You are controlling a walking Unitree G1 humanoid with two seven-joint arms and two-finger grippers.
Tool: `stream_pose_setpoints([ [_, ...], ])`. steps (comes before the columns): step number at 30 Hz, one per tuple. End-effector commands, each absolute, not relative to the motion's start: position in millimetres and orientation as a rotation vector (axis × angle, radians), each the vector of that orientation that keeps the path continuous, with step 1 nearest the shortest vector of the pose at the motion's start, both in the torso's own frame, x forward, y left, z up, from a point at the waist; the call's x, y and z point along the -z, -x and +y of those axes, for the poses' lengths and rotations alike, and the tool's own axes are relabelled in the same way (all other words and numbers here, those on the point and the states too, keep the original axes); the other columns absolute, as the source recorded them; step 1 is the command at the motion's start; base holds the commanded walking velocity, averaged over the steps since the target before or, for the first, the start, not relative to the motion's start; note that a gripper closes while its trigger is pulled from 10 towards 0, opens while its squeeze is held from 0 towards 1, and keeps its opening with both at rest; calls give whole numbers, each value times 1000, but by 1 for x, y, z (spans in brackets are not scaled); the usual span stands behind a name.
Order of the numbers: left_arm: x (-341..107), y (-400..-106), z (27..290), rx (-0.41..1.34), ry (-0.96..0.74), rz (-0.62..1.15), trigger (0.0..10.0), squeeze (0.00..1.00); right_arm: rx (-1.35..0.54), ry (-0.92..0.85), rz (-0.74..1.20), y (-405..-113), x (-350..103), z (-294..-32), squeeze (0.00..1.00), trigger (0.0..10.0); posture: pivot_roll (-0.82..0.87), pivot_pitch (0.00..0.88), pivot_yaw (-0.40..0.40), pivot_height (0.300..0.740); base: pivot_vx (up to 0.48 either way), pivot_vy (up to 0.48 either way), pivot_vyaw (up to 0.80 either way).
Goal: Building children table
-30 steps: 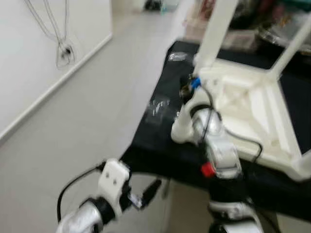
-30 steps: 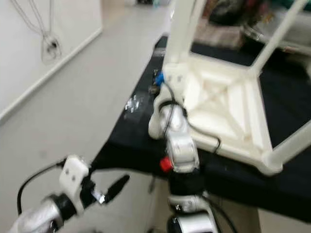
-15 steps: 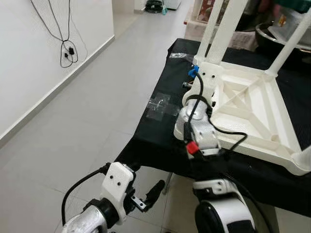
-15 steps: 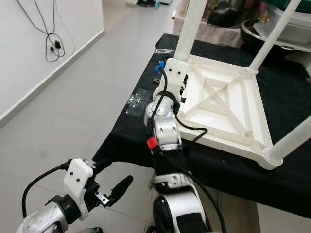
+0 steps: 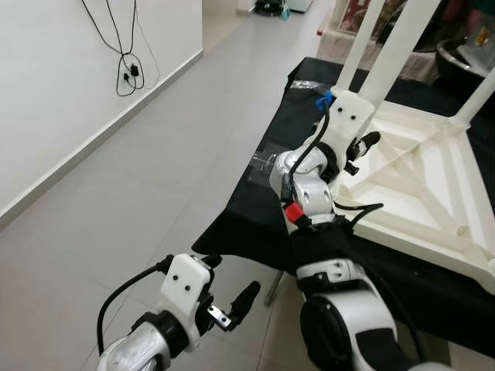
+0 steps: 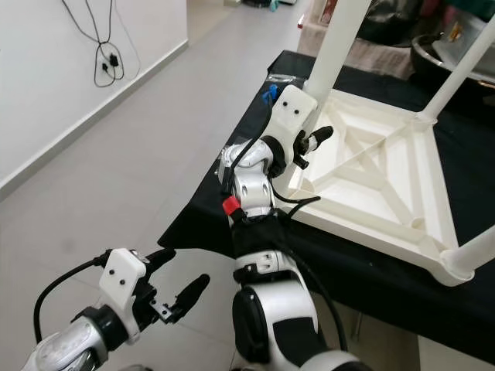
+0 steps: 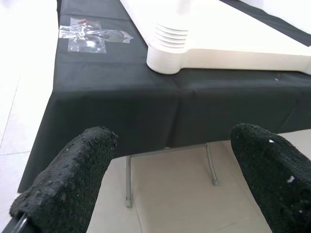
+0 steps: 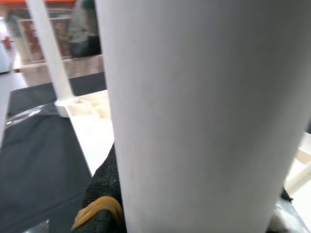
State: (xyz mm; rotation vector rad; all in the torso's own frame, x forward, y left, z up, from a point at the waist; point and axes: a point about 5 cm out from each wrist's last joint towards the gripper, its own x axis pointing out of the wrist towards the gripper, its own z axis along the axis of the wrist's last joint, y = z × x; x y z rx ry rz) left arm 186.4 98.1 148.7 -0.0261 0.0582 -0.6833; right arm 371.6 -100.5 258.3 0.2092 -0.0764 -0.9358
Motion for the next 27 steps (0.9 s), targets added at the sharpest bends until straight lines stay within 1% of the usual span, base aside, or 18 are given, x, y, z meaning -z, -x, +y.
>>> stream_pose_setpoints([
  [1, -145, -184, 97, 686, 19, 81, 10000, 0, 1009, -230, 112, -373, -217, -109, 0, 10000, 183, 162, -124, 740, 0, 0, 0],
  [4, -146, -183, 97, 682, 15, 77, 10000, 0, 1070, -276, 100, -377, -225, -112, 0, 10000, 194, 162, -133, 740, 0, 0, 0],
  [10, -146, -183, 97, 676, 15, 77, 10000, 0, 1120, -294, 71, -382, -238, -118, 0, 10000, 189, 157, -137, 740, 0, 0, 0],
  [13, -146, -184, 96, 676, 16, 72, 10000, 0, 1003, -362, 28, -387, -249, -110, 0, 10000, 176, 145, -134, 740, 0, 0, 0],
  [15, -146, -184, 96, 677, 15, 71, 10000, 0, 971, -388, 18, -388, -251, -107, 0, 10000, 176, 145, -134, 740, 0, 0, 0],
  [17, -146, -186, 96, 674, 20, 67, 10000, 0, 825, -362, -109, -390, -272, -100, 0, 10000, 163, 138, -130, 740, 0, 0, 0],
  [18, -146, -186, 96, 674, 20, 67, 10000, 0, 825, -362, -109, -390, -272, -100, 0, 10000, 163, 138, -130, 740, 0, 0, 0],
  [19, -145, -187, 96, 671, 24, 67, 10000, 0, 778, -367, -153, -390, -282, -98, 0, 10000, 154, 132, -126, 740, 0, 0, 0],
  [20, -145, -187, 96, 671, 24, 67, 10000, 0, 778, -367, -153, -390, -282, -98, 0, 10000, 154, 132, -126, 740, 0, 0, 0],
  [21, -145, -188, 95, 670, 29, 66, 10000, 0, 729, -371, -213, -388, -294, -97, 0, 10000, 147, 124, -122, 740, 0, 0, 0],
  [22, -145, -188, 95, 670, 29, 66, 10000, 0, 729, -371, -213, -388, -294, -97, 0, 10000, 147, 124, -122, 740, 0, 0, 0],
  [23, -144, -189, 95, 669, 32, 67, 10000, 0, 673, -388, -261, -386, -306, -99, 0, 10000, 136, 109, -115, 740, 0, 0, 0],
  [25, -144, -189, 95, 669, 32, 67, 10000, 0, 673, -388, -261, -386, -306, -99, 0, 10000, 136, 109, -115, 740, 0, 0, 0],
  [27, -145, -194, 94, 660, 37, 67, 10000, 0, 566, -414, -313, -378, -321, -99, 0, 10000, 130, 94, -112, 740, 0, 0, 0],
])
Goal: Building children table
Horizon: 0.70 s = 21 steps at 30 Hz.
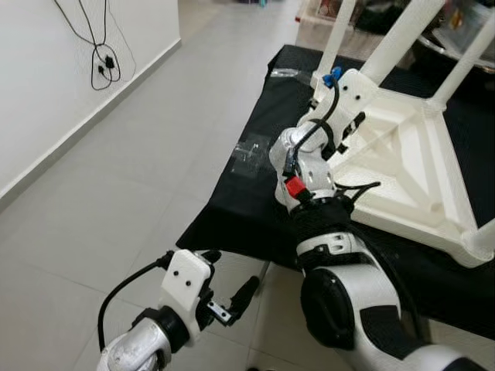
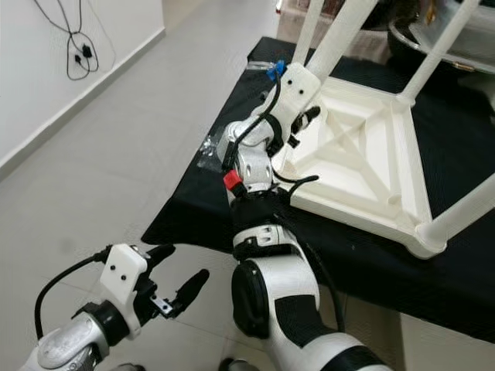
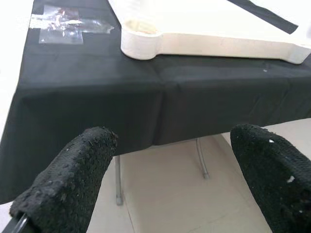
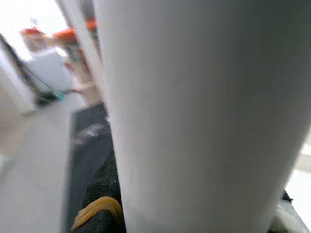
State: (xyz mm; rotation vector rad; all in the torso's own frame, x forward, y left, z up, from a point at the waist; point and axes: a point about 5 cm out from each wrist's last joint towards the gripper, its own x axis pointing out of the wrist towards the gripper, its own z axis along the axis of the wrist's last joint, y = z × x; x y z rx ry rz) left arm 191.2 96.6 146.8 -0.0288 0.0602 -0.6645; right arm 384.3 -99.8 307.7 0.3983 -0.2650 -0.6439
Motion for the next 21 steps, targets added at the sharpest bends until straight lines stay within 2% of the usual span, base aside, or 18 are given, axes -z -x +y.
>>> stream_pose_setpoints([
  [1, -145, -194, 94, 660, 37, 67, 10000, 0, 566, -414, -313, -378, -321, -99, 0, 10000, 130, 94, -112, 740, 0, 0, 0],
  [3, -147, -198, 94, 650, 36, 61, 10000, 20, 512, -434, -312, -374, -321, -100, 0, 10000, 128, 88, -111, 740, 0, 0, 0],
  [4, -149, -203, 95, 636, 43, 53, 10000, 1000, 476, -440, -306, -370, -320, -100, 0, 10000, 126, 85, -110, 740, 0, 0, 0],
  [10, -161, -233, 106, 502, -88, -1, 10000, 1000, 374, -453, -224, -362, -302, -103, 0, 10000, 118, 69, -105, 740, 0, 0, 0],
  [13, -164, -242, 106, 488, -111, -13, 10000, 1000, 352, -460, -206, -360, -297, -102, 0, 10000, 120, 67, -106, 740, 0, 0, 0],
  [14, -167, -255, 104, 476, -127, -19, 10000, 0, 318, -480, -186, -357, -293, -101, 0, 10000, 110, 65, -99, 740, 0, 0, 0],
  [21, -172, -282, 93, 498, -170, -39, 10000, 0, 178, -539, -133, -346, -288, -89, 0, 10000, 107, 68, -95, 740, 0, 0, 0],
])
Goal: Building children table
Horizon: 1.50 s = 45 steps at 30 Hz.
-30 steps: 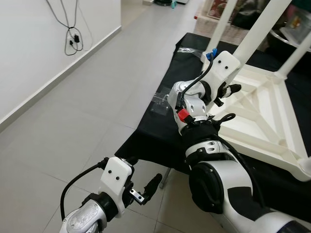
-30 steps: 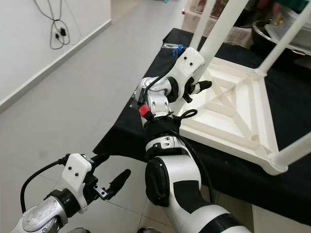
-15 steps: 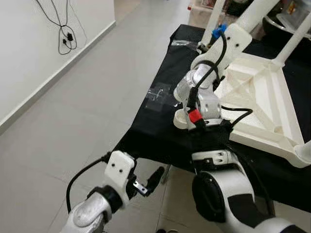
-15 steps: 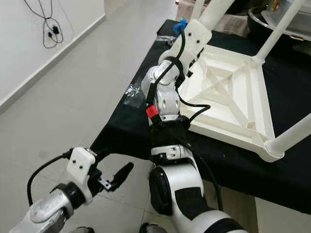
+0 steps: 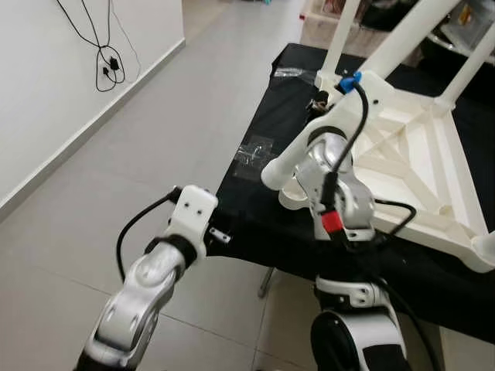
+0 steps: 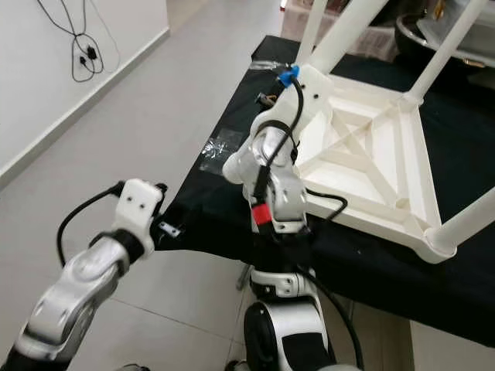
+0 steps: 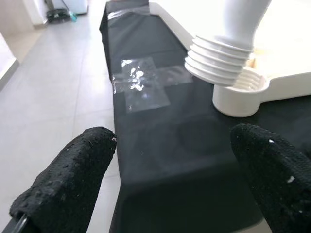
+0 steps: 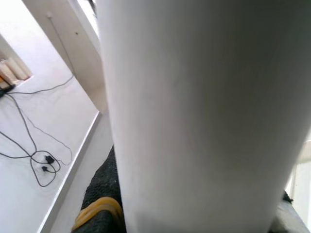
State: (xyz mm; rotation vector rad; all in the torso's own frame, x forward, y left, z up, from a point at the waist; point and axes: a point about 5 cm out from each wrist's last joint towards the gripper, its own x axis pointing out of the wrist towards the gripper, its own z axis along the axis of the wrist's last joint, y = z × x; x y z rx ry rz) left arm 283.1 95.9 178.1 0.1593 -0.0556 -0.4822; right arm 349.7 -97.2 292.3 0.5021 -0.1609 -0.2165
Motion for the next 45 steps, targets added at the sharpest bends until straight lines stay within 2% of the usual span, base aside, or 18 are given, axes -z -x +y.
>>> stream_pose_setpoints([
  [1, -172, -286, 91, 511, -181, -44, 10000, 0, 152, -545, -126, -344, -288, -87, 0, 10000, 107, 68, -92, 740, 0, 0, 0],
  [11, -169, -302, 66, 645, -227, -32, 10000, 0, -13, -584, -67, -333, -282, -67, 0, 10000, 106, 72, -88, 740, 0, 0, 0],
  [23, -178, -321, 64, 624, -234, -79, 10000, 0, -109, -577, -23, -324, -276, -59, 0, 10000, 100, 76, -85, 740, 0, 0, 0],
  [30, -179, -323, 63, 631, -245, -89, 10000, 0, -118, -571, -18, -323, -275, -60, 0, 10000, 100, 76, -85, 740, 0, 0, 0],
  [45, -174, -333, 59, 654, -245, -76, 10000, 0, -272, -545, 18, -313, -274, -48, 0, 10000, 92, 77, -81, 740, 0, 0, 0],
])
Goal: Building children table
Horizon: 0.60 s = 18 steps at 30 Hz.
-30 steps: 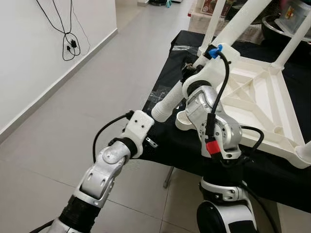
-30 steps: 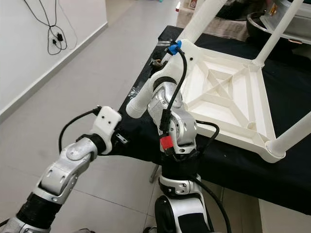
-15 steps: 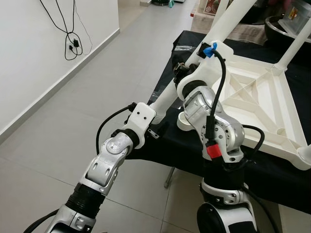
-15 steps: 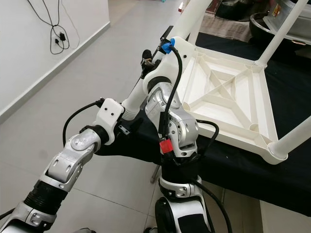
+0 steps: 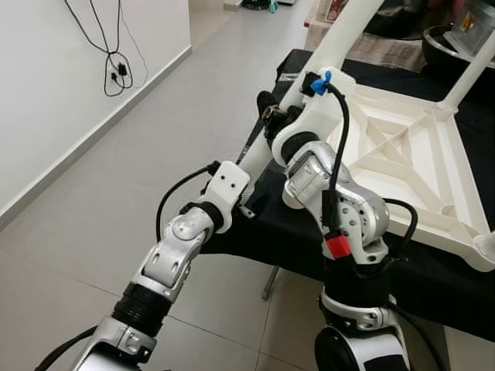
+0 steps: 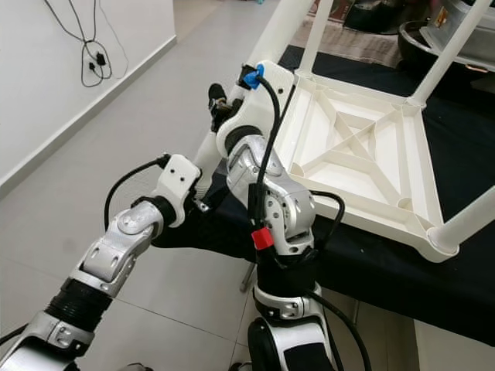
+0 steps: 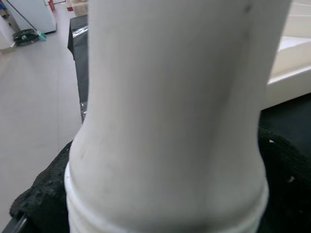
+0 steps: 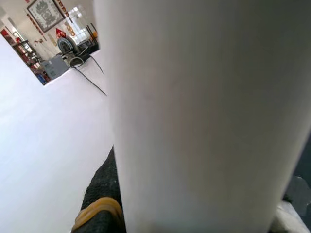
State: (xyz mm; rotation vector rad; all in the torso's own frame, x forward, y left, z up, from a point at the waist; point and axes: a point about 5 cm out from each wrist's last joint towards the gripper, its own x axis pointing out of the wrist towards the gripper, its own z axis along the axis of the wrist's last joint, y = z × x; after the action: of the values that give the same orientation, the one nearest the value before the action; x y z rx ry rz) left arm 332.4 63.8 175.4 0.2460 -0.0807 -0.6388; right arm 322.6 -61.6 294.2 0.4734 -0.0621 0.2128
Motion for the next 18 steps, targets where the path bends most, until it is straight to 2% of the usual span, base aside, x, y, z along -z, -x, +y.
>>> stream_pose_setpoints([
  [1, -174, -333, 59, 654, -245, -76, 10000, 0, -272, -545, 18, -313, -274, -48, 0, 10000, 92, 77, -81, 740, 0, 0, 0],
  [18, -178, -334, 52, 703, -310, -98, 10000, 0, -309, -488, 36, -310, -264, -46, 0, 10000, 95, 74, -80, 740, 0, 0, 0],
])
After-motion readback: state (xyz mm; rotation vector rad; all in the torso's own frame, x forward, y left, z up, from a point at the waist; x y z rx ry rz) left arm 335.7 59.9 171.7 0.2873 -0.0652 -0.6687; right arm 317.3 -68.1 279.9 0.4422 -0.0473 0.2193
